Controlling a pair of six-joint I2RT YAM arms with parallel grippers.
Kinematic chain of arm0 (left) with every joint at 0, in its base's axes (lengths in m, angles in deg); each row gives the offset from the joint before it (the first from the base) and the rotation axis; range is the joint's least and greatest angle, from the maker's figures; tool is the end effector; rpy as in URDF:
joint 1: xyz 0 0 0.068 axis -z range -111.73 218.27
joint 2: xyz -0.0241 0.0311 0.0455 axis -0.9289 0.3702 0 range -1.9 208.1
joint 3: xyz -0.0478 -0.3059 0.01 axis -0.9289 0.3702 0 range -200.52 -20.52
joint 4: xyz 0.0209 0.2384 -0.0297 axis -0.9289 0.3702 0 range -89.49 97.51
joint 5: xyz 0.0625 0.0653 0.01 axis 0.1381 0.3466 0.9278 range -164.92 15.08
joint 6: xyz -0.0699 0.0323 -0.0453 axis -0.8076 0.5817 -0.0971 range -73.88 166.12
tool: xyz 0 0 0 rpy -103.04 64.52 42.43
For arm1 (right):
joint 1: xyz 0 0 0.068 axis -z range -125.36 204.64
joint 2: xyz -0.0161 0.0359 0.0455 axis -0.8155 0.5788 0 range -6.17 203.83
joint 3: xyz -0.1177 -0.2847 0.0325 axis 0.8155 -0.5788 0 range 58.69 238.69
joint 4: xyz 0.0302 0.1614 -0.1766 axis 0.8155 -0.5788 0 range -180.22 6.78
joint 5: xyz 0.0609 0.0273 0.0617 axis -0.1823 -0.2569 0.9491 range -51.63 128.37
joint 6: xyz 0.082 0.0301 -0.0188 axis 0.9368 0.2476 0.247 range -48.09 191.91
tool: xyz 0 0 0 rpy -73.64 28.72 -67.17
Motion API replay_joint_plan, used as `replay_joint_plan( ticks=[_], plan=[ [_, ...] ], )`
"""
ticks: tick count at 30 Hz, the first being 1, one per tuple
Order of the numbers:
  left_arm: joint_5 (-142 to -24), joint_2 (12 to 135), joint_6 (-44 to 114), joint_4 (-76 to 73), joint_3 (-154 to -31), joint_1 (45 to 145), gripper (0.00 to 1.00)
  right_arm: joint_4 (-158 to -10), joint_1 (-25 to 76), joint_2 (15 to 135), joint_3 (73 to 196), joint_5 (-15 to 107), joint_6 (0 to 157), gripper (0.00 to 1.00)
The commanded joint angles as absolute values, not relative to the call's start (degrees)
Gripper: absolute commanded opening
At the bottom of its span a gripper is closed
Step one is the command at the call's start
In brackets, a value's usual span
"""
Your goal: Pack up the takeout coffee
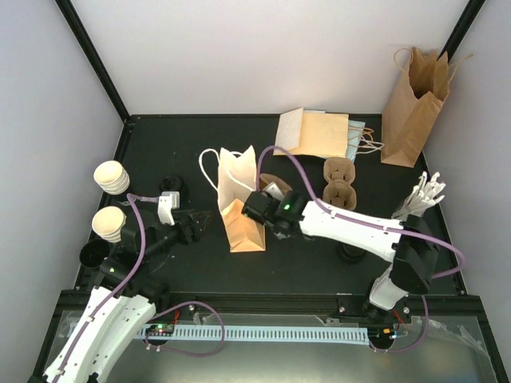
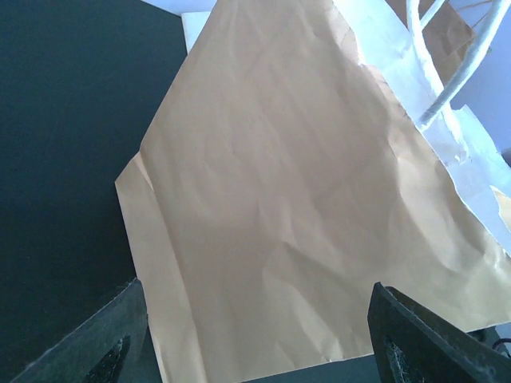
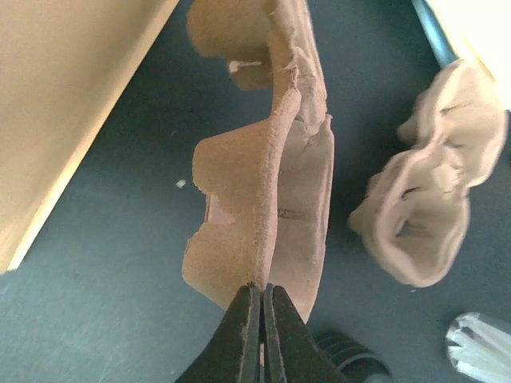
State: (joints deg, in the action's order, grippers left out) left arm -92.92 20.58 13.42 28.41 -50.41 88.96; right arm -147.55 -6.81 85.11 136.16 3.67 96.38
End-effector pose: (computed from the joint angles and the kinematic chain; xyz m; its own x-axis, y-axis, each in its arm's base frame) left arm 0.0800 -0.0565 0.2649 -0.6033 -0.3215 -0.7298 0.3337 0.7294 -0.5971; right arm 0.1767 0.2299 0.2839 -0.7018 -0.5771 -0.4178 -0.4127 0.8073 -0.4219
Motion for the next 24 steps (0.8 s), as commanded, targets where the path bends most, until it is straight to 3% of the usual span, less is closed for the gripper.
replay_joint_plan(
  ticks=[1,7,9,12,19,24],
  plan=[
    [-91.8,20.1,13.7,29.1,-52.9,88.7,0.78,-146.7,-11.7,88.1,133.3,5.8,99.4,0.07],
    [-91.8,19.8,13.8,29.4,-53.4,88.7,0.78,-139.8,-12.9,83.7,129.1,15.2,97.0,0.56],
    [-91.7,19.8,13.9,29.7,-53.7,88.7,0.78,-137.1,-12.9,80.4,128.3,17.5,96.4,0.67],
    [-91.5,19.7,14.0,30.0,-53.9,88.7,0.78,-134.3,-12.6,78.1,127.6,18.1,95.9,0.72],
    [-91.1,19.3,14.5,31.0,-55.0,88.7,0.79,-131.7,-10.1,77.3,126.3,16.4,96.6,0.74],
    [-90.1,19.1,15.5,32.1,-56.5,88.7,0.80,-122.7,-8.5,70.9,120.4,18.1,88.8,0.74]
  ],
)
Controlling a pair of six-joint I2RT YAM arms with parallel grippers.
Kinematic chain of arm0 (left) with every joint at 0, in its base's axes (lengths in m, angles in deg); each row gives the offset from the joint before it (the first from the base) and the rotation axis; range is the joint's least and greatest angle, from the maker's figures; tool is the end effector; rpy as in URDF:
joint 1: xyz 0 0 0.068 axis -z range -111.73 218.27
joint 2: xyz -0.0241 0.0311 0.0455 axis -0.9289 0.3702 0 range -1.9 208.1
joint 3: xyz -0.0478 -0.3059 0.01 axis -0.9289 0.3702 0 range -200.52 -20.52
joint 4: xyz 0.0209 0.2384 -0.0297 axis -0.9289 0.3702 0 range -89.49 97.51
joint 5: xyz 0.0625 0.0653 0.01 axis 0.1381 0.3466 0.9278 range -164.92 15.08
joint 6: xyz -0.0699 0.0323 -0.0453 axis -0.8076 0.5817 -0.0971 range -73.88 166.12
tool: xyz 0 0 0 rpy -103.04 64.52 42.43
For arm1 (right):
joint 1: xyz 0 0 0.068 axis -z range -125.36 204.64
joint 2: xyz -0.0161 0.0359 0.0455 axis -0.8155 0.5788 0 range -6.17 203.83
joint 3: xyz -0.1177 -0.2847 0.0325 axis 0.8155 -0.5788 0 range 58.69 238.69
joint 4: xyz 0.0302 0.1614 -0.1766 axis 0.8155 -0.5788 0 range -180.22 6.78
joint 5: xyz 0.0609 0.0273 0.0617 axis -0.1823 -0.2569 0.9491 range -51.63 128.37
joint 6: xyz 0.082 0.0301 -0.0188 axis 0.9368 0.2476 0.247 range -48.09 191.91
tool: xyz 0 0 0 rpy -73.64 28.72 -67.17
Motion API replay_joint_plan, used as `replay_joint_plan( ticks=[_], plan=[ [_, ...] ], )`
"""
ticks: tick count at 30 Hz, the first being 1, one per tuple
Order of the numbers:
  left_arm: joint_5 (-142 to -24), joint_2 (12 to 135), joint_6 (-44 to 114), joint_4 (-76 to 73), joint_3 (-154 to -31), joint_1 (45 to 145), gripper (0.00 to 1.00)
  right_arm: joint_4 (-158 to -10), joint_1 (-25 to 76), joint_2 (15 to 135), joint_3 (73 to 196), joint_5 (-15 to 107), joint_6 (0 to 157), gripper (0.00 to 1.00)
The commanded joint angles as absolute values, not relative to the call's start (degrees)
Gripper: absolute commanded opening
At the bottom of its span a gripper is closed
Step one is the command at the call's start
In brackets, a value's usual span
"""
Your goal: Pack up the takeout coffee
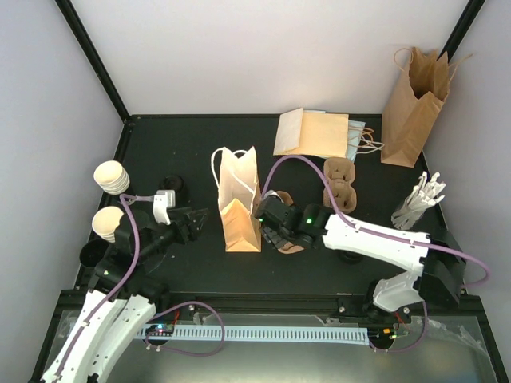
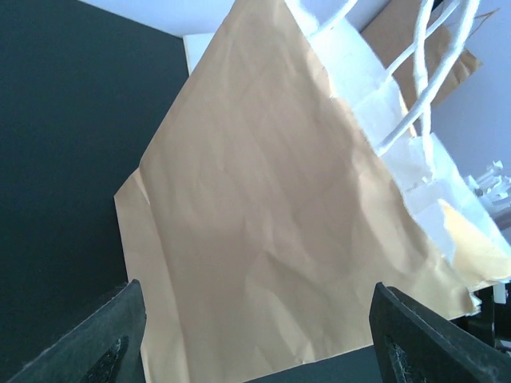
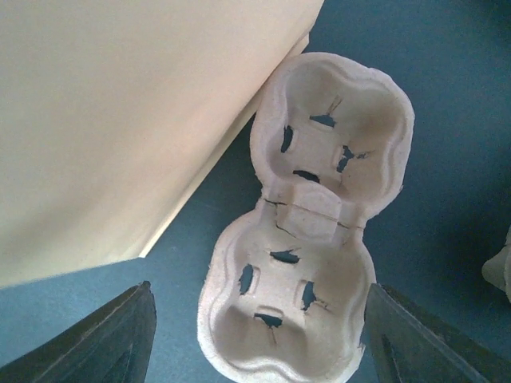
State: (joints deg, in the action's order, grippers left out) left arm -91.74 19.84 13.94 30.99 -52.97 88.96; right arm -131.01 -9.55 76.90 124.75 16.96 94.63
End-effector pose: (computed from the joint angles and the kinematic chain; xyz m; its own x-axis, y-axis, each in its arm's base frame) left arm 0.0751 -0.0530 0.2750 -0.5836 -0.3247 -0.7444 0.3333 0.7401 -0.5841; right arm 0.1470 0.2372 0.2713 -0.6610 -0.5407 -0.5203 -0.5585 0.8176 -0.1402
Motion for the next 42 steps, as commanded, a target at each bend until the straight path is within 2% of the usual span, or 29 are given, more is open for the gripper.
replay_joint_plan(
  ticks=[1,5,8,9,10,11,16,20,26,29,34,39,42],
  plan=[
    [-89.9,19.1,15.6,32.3,-56.8,88.7,0.79,-120.2,-7.7,68.8,118.2,20.8,85.5,0.75],
    [-89.4,19.0,15.7,32.8,-57.5,88.7,0.80,-114.3,-3.8,62.7,111.6,30.2,74.2,0.73],
    [-89.3,19.0,15.7,32.7,-57.6,88.7,0.80,-120.8,3.3,64.2,114.3,46.1,67.4,0.74],
    [-89.4,19.0,15.7,32.7,-57.7,88.7,0.80,-122.1,5.3,65.2,115.0,49.2,65.9,0.85],
    [-89.3,19.1,15.8,32.6,-57.7,88.7,0.80,-123.1,6.8,66.3,115.6,49.6,64.6,0.96],
    [-89.3,19.1,15.8,32.6,-57.8,88.7,0.80,-124.4,7.3,67.7,117.0,48.6,63.3,1.00],
    [-89.3,19.3,15.8,32.0,-58.0,88.7,0.80,-120.3,8.5,68.8,119.5,43.0,63.1,0.98],
    [-89.3,19.5,15.8,31.8,-58.5,88.7,0.80,-99.3,11.4,57.4,112.4,45.7,68.6,1.00],
    [-89.6,19.6,16.1,32.0,-59.2,88.7,0.80,-81.0,11.5,46.9,100.0,44.1,60.3,0.99],
    [-89.5,19.5,16.1,32.0,-59.1,88.7,0.80,-84.1,11.5,46.4,100.6,43.7,52.6,0.99],
    [-89.8,19.6,15.9,31.3,-58.6,88.7,0.80,-99.7,12.1,50.5,106.1,47.0,38.6,0.99],
    [-90.1,20.0,15.9,31.2,-58.6,88.7,0.80,-118.3,14.5,56.4,112.1,58.9,26.7,0.97],
    [-90.2,20.2,16.0,31.0,-58.7,88.7,0.80,-121.3,14.5,59.8,113.8,57.4,22.5,0.97]
  ],
)
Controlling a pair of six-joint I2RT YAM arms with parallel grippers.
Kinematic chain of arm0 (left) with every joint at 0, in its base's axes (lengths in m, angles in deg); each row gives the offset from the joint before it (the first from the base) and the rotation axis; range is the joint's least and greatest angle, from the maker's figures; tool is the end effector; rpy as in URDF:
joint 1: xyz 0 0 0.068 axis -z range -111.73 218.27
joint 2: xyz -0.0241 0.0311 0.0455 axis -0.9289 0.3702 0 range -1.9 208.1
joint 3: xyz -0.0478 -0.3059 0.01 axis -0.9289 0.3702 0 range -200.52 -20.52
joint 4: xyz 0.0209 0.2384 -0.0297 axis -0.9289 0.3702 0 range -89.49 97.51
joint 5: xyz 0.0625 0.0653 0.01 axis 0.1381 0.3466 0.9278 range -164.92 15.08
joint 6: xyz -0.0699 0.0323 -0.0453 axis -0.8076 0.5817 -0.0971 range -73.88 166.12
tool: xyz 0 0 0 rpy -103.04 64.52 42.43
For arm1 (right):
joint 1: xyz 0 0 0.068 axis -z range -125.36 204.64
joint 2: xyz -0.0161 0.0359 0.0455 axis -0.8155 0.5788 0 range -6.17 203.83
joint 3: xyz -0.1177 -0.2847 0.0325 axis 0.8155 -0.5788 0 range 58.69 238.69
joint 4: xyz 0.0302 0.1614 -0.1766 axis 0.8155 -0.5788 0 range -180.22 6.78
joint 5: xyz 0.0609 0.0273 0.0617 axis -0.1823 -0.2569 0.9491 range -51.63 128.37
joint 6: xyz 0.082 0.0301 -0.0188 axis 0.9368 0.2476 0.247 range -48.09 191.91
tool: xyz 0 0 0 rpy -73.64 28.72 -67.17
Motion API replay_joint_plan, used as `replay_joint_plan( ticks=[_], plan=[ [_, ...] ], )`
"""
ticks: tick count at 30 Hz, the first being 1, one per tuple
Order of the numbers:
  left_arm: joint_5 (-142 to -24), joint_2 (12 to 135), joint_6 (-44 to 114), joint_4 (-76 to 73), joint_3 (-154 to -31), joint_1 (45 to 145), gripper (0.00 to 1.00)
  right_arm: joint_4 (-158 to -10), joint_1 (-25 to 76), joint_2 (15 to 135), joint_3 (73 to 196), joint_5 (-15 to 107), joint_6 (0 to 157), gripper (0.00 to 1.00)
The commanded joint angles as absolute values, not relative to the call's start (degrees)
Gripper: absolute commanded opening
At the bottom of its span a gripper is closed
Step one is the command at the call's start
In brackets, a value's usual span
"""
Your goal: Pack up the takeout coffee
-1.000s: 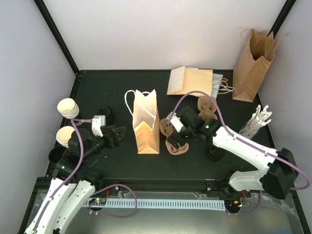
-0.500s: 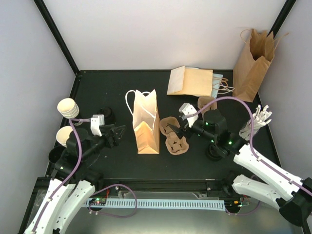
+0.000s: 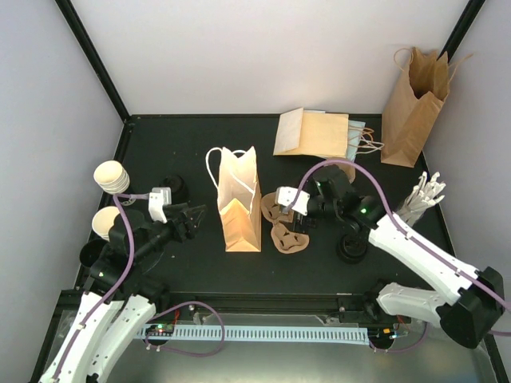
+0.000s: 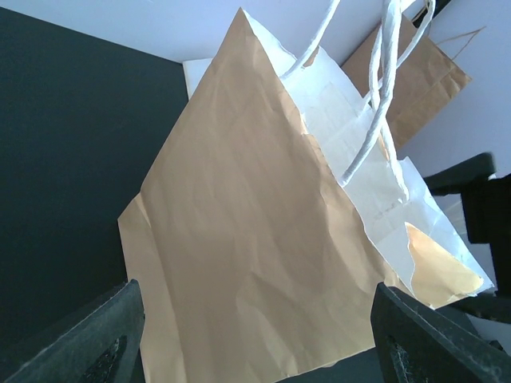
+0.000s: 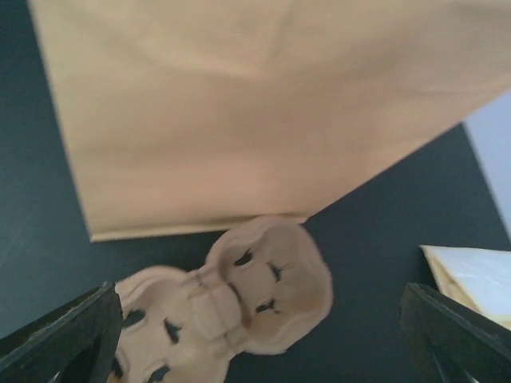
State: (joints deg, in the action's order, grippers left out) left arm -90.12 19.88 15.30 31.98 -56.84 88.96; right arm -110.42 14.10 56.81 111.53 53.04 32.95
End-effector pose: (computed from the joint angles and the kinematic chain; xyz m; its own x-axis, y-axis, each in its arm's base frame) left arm 0.0720 -0.0495 0.2958 -0.5288 -0.3289 -0.7824 0.3547 0.7519 -0.5558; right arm 0.1640 0.1668 0.3106 0.1332 -0.6865 -0.7148 -0.8977 0.2221 -0.3805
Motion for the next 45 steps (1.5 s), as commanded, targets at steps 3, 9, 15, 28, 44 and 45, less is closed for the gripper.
replay_joint_plan(
  ticks=[3,9,15,28,44,45],
  plan=[
    [-90.2,20.4,16.1,31.1,-58.7,88.7,0.81,-121.0,14.6,62.4,114.0,55.5,20.6,0.97],
    [-90.1,20.6,16.6,31.2,-58.8,88.7,0.81,-128.1,16.6,72.0,120.6,55.5,18.3,0.95],
    [-90.0,20.9,16.9,31.2,-58.5,88.7,0.81,-128.5,17.3,79.8,122.7,54.7,13.6,0.89],
    [-89.2,21.1,17.5,30.7,-57.5,88.7,0.81,-112.8,17.8,85.5,116.1,51.5,11.3,0.82],
    [-89.0,21.6,18.1,29.7,-56.5,88.7,0.81,-120.7,18.0,95.8,122.1,52.1,10.5,0.66],
    [-89.1,21.6,18.0,29.6,-56.5,88.7,0.81,-121.1,18.0,96.2,122.6,52.3,10.4,0.65]
  ],
)
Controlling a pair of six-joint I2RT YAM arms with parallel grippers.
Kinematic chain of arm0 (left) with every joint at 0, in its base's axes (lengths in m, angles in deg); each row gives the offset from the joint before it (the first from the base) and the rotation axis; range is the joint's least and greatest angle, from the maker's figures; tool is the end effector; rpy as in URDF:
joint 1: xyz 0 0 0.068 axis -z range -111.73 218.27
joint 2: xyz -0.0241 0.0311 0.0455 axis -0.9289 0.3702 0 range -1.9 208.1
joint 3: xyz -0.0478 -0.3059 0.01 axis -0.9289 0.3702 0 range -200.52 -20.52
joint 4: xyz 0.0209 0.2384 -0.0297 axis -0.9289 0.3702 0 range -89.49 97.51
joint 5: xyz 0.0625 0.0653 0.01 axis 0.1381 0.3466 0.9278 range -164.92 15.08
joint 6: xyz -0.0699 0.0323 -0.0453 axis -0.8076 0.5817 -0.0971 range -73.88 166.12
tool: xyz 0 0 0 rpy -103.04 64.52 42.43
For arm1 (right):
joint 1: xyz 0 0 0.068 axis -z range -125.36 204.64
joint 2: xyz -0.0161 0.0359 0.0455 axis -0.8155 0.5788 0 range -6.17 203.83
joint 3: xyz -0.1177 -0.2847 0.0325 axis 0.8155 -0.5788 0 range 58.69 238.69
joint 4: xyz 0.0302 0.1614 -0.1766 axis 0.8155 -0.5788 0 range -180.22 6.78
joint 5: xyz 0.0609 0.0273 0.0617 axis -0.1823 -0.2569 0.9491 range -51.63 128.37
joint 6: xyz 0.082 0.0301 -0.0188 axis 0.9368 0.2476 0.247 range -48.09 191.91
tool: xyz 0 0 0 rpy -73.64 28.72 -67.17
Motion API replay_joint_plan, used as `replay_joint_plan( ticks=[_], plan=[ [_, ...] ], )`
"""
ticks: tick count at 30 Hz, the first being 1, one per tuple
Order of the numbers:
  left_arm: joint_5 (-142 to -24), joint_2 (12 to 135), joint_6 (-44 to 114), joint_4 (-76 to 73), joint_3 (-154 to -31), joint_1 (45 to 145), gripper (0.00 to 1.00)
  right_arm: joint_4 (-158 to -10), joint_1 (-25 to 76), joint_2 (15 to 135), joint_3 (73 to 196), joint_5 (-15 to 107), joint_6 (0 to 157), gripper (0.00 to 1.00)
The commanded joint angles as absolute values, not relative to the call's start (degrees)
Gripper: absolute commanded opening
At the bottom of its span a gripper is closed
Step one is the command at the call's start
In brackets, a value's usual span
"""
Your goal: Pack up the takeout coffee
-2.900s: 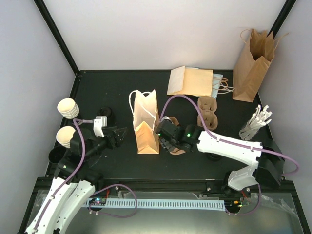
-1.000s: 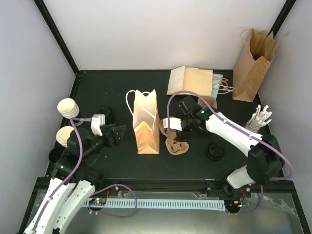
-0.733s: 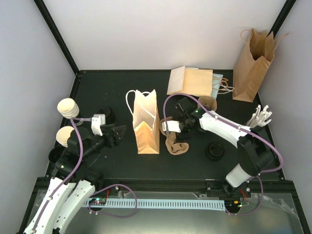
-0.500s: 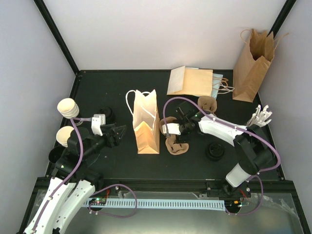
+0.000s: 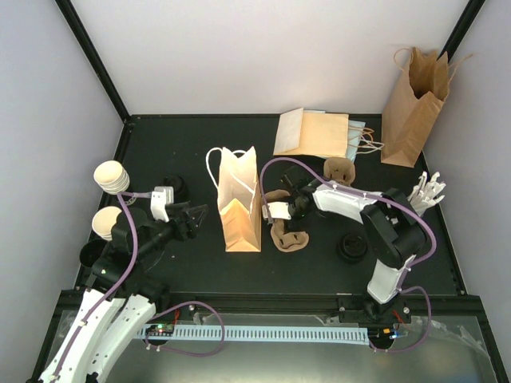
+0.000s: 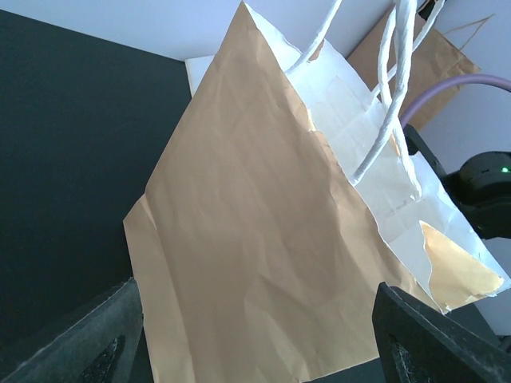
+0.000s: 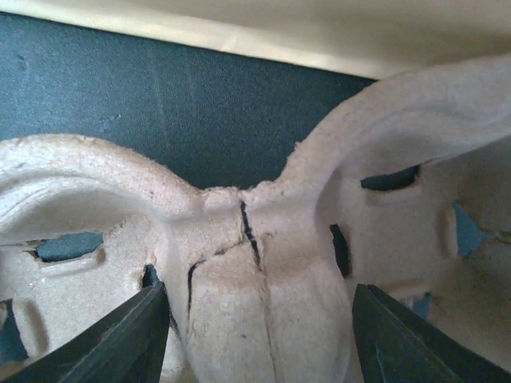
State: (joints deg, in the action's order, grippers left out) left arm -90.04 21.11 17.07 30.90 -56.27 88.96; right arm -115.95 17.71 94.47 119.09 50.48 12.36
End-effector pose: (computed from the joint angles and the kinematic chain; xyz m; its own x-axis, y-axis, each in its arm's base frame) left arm 0.0771 -0.0513 0.2936 -0.5264 -0.3024 -0.7946 0.3637 0.7647 -0.5319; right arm 0.2532 0.2112 0.1667 0.1614 -0.9331 -0.3214 -0.9815 -0.1178 -0.1509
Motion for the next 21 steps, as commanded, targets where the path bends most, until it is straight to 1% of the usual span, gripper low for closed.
replay_joint_plan(
  ticks=[1,4,5,8,10,11,17,21],
  plan=[
    [-89.0,21.6,18.0,29.6,-56.6,88.7,0.81,-121.2,18.0,96.4,122.8,52.5,10.5,0.65],
    [-89.0,21.6,18.2,29.9,-56.8,88.8,0.81,-121.2,18.1,95.6,122.8,53.4,10.6,0.62],
    [-88.9,21.6,18.3,30.1,-56.9,88.8,0.81,-121.4,18.2,95.3,123.1,53.9,10.5,0.57],
    [-88.6,21.3,18.4,30.3,-56.9,88.7,0.82,-122.4,18.4,94.6,123.7,54.6,10.6,0.55],
    [-88.6,21.3,18.4,30.2,-56.9,88.7,0.81,-123.5,18.6,94.1,124.2,54.9,10.5,0.47],
    [-88.6,21.3,18.4,30.3,-56.9,88.7,0.81,-124.1,18.7,93.8,124.5,55.2,10.4,0.44],
    [-88.7,21.3,18.2,30.2,-56.9,88.7,0.82,-126.3,19.0,92.0,125.4,56.1,11.0,0.44],
    [-88.8,21.2,18.1,30.3,-57.0,88.7,0.82,-126.8,19.2,88.3,125.3,56.1,13.2,0.43]
  ],
)
